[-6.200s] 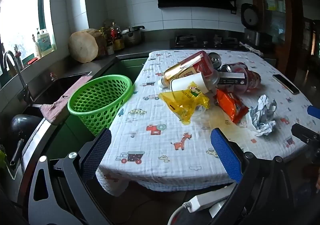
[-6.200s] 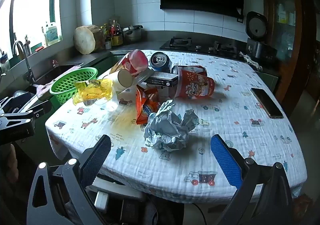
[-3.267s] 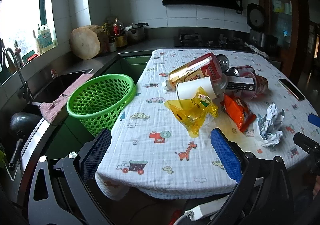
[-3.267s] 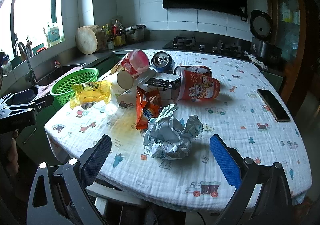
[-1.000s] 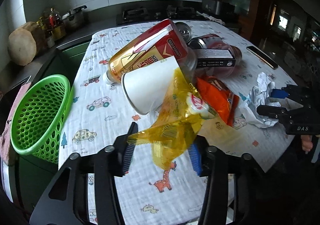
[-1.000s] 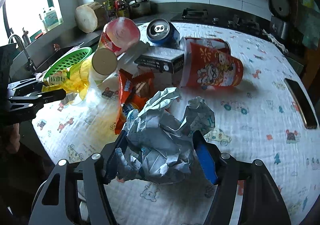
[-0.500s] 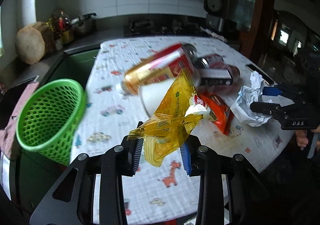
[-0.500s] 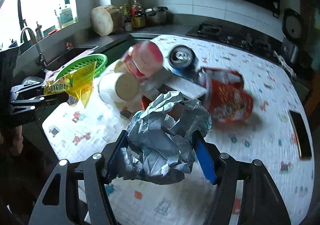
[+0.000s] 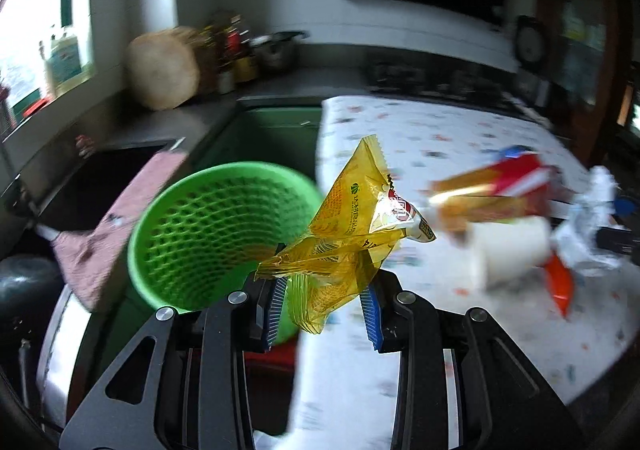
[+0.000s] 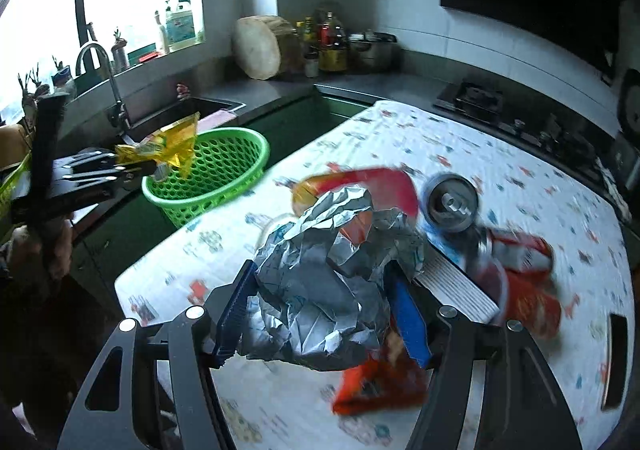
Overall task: Collect trash
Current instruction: 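Carry the yellow bag to the green basket and open the left tool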
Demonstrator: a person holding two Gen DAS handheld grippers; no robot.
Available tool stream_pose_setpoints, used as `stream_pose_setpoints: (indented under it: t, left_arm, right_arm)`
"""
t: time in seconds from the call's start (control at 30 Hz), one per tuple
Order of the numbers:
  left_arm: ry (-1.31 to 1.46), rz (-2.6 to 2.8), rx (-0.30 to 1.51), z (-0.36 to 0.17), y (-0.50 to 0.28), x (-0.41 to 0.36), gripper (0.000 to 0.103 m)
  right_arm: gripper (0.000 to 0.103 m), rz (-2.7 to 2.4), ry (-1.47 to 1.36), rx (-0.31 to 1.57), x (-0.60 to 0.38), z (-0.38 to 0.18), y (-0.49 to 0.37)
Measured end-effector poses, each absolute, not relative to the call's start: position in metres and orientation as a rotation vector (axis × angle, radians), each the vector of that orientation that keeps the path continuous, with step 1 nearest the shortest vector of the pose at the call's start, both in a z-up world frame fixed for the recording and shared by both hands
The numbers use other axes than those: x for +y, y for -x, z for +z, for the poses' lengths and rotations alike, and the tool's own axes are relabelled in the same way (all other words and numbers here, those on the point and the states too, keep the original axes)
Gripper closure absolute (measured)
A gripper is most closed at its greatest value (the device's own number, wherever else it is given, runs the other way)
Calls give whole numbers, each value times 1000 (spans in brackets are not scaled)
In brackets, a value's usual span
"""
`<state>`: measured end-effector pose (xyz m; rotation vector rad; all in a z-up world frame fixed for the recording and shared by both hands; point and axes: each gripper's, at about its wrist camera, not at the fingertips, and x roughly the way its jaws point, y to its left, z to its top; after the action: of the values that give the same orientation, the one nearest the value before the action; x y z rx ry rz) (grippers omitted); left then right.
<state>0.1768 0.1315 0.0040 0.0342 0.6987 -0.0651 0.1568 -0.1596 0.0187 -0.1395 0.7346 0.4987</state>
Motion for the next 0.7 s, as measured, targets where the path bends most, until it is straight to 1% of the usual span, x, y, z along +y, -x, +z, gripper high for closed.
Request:
stream_pose_setpoints:
  t: [0.13,0.3,0.43,0.5,0.53,0.6,0.63,0.7]
  left_arm:
    - [-1,23,763,-16,-211,166,70]
    - [30,75,811,-36,-234,191,69]
    - [56,122,838,-51,-250,207,64]
    - [63,144,851,-57,-255,214,56]
    - [67,157,857,-60,-258,217,48]
    - [62,175,858,-63,-261,222,40]
    - [61,182,859,-65,-261,224,33]
    - [60,196,853,-66,-261,229,28]
  right_arm:
    - [40,546,137,727,-136,27,-174]
    - [40,592,157,729,-101,32,-199]
    - [40,630,183,740,-68,33,-220]
    - [40,652,196,753,-50,31,-231]
    - [40,655,202,757,-43,30,-235]
    - [40,663,216,768,-25,27,-246]
    - [40,665,217,774,-20,25,-250]
    - [40,672,220,788,-8,22,-260]
